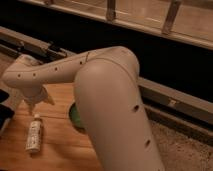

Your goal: Place the bottle in the ceramic bowl

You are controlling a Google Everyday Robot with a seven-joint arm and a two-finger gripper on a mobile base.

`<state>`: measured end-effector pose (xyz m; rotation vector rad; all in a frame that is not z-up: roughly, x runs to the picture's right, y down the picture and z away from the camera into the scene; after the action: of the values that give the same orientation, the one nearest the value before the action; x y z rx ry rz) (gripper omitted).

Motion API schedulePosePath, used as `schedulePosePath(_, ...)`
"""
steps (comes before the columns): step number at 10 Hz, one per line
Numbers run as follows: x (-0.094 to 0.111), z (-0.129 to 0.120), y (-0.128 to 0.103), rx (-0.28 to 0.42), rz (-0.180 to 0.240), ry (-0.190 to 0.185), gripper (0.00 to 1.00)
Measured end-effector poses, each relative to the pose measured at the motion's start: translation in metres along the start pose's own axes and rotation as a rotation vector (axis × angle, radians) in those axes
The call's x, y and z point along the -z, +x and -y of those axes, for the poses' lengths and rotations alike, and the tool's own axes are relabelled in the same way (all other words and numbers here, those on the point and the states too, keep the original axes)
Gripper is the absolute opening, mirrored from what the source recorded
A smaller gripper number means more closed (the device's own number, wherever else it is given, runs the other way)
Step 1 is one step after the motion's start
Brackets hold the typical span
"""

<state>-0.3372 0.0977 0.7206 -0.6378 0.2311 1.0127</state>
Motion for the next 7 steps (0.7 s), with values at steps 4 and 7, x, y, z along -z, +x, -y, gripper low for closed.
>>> schedulePosePath(4, -0.031, -0.062, -0.017, 0.135, -0.07, -0.044, 0.65)
schedulePosePath(7, -0.061, -0.069, -0.014, 0.173, -0.143, -0.037, 0.65)
